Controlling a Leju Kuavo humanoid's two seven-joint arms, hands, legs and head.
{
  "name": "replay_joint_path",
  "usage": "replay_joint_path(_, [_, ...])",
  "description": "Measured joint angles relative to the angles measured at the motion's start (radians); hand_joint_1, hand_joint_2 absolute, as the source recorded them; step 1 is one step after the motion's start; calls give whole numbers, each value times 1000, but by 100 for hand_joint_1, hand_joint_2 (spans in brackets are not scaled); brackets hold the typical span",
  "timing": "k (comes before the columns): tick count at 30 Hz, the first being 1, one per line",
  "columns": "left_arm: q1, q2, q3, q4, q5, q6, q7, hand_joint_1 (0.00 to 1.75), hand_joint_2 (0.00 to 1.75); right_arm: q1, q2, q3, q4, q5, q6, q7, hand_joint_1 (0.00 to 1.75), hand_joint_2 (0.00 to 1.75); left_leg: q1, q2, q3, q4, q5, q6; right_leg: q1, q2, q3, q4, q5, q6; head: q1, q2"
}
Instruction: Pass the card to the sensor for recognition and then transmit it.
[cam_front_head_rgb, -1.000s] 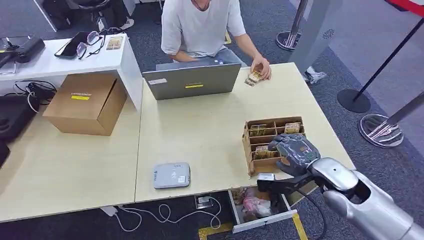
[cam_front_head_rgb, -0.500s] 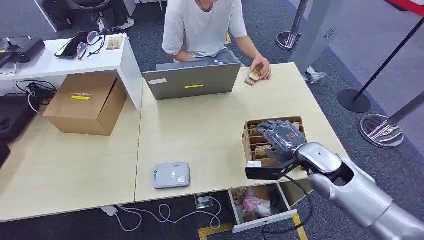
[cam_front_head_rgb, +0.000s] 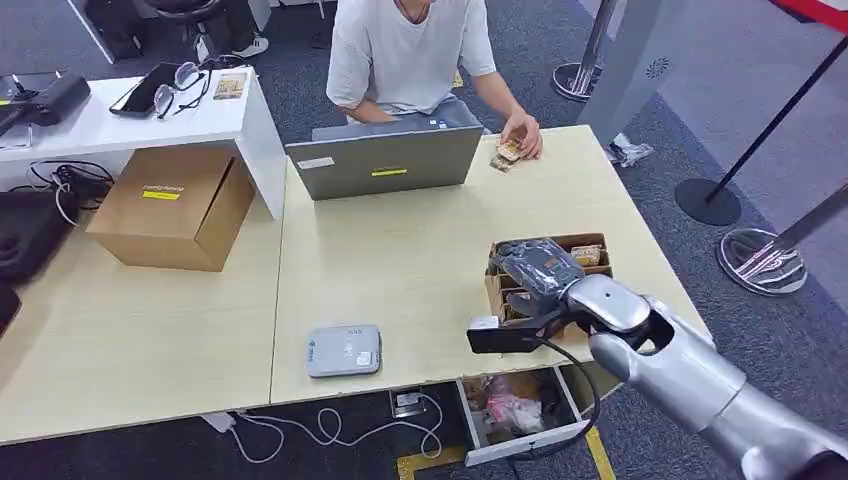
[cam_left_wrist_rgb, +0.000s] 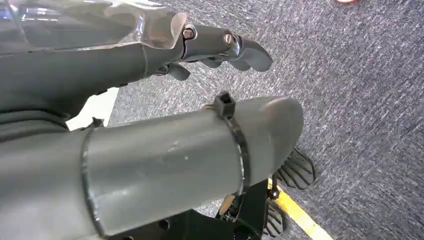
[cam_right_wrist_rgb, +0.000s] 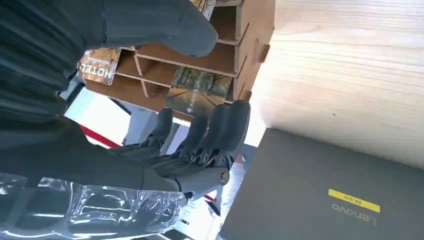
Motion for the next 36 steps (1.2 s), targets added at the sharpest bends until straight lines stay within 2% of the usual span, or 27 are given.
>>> replay_joint_path(11, [1,1,0,0,4,-3,1,0,0,3,-8,22,22,-26,-18,25,84,175,0,0,1,0,0,0,0,0,0,0,0,0,0,0])
replay_joint_path(27, [4,3,0,0,-3,-8,-15,0,0,126,-117,-49,-45,-42,-40,64,91,175,-1,0,0,0,-1,1,0,0,0,-1,0,0,0,0])
replay_joint_path(31, [4,5,0,0,-8,-9,-16,0,0,144,-131,-65,-59,-43,-42,67,99,175,-1,0,0,0,-1,1,0,0,0,-1,0,0,0,0])
replay_joint_path(35, [5,6,0,0,-14,-11,-18,0,0,166,-142,-74,-78,-43,-44,72,99,175,-1,0,0,0,-1,1,0,0,0,0,0,0,0,0])
replay_joint_path(36, [4,6,0,0,-14,-11,-18,0,0,171,-145,-78,-81,-43,-44,72,108,175,-1,0,0,0,-1,1,0,0,0,0,0,0,0,0])
